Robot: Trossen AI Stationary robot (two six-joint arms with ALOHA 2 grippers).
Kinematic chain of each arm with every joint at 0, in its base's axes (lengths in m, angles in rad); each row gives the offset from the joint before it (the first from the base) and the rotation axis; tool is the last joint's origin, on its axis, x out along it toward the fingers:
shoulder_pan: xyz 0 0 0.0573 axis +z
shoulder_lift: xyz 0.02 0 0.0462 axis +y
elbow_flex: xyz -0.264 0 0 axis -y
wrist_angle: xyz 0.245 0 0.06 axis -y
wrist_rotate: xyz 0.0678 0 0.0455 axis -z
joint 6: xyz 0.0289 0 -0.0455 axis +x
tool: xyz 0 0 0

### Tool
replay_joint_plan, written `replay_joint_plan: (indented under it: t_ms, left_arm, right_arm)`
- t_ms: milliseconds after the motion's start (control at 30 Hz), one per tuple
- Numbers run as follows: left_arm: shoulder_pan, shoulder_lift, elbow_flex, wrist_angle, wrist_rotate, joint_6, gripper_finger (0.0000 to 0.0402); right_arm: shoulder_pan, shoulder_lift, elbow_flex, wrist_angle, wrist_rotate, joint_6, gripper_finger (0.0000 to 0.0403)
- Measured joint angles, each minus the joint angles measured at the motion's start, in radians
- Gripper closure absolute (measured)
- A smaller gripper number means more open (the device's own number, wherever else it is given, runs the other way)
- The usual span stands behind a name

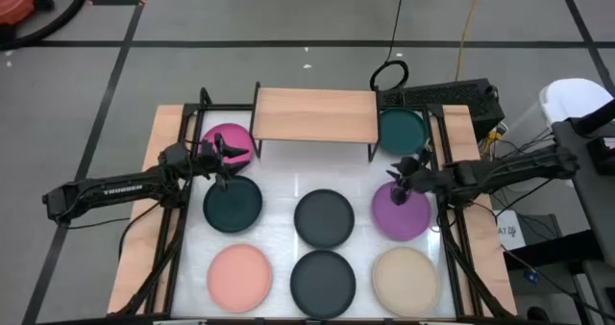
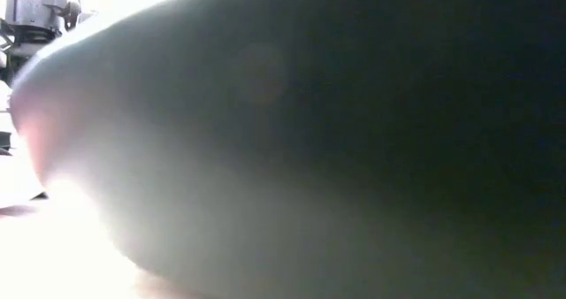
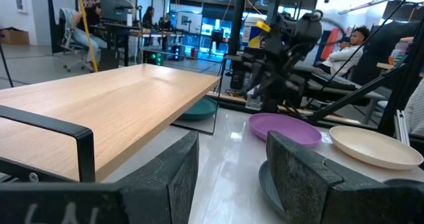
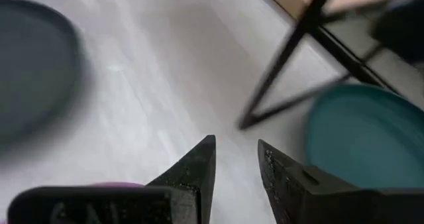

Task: Place and stack plates onto a shelf
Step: Put the right green plate on the shelf

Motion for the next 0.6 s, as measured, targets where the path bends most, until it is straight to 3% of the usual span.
replay_joint_plan:
  t_ms: [333,600]
  left_arm:
    - [0.000,0.000,0.000,0.000,0.000,0.000,0.0220]
    - [0.000,0.000,0.000,0.000,0.000,0.000,0.0220]
  right_arm:
    - [-0.165,0.160,0.000,-0.001,-0.008,0.000,0.0307]
    - [-0.398,0.239,0.001,0.038,-0.186,-0.097,0.0258]
